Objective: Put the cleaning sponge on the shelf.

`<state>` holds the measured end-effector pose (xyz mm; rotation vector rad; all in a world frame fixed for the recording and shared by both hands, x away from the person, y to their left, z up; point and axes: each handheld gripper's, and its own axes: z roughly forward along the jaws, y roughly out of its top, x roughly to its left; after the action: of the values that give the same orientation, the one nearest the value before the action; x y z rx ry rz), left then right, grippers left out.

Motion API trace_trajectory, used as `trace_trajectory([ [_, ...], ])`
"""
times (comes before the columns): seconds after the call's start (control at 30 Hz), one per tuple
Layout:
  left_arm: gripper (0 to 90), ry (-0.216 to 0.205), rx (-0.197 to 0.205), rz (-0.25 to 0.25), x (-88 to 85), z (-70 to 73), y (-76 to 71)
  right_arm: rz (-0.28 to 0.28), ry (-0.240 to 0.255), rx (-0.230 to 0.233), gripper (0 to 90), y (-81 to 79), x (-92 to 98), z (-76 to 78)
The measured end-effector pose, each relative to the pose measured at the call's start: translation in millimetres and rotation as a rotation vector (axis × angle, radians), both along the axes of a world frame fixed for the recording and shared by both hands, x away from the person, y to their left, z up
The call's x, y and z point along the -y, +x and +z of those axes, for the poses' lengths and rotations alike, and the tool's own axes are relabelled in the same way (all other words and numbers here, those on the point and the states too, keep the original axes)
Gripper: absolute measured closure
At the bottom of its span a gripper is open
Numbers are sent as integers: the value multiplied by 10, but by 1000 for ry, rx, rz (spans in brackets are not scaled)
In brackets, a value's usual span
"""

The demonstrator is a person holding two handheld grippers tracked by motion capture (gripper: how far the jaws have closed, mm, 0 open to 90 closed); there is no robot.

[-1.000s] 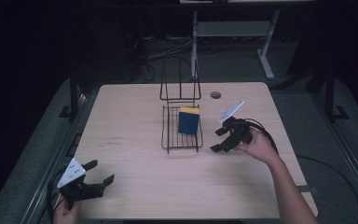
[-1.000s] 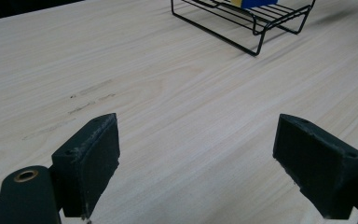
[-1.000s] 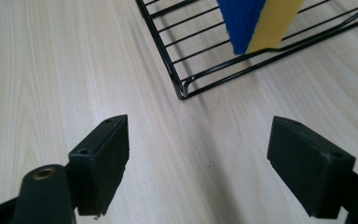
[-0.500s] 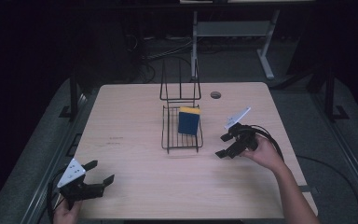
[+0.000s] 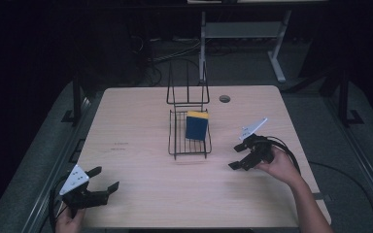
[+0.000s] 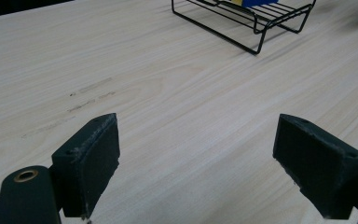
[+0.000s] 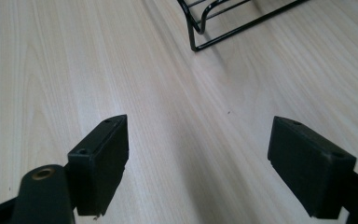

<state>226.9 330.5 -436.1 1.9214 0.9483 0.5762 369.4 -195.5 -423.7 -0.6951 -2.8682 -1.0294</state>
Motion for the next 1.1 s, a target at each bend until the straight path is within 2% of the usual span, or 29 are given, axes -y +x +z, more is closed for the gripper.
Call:
trace_trajectory([
  [0.53,141,1,0,-1,11,1,3,-34,7,3,199,-173,214,-66],
  [1.1,141,1,-1,-2,16,0,3,-42,10,9,199,-399,304,-121],
])
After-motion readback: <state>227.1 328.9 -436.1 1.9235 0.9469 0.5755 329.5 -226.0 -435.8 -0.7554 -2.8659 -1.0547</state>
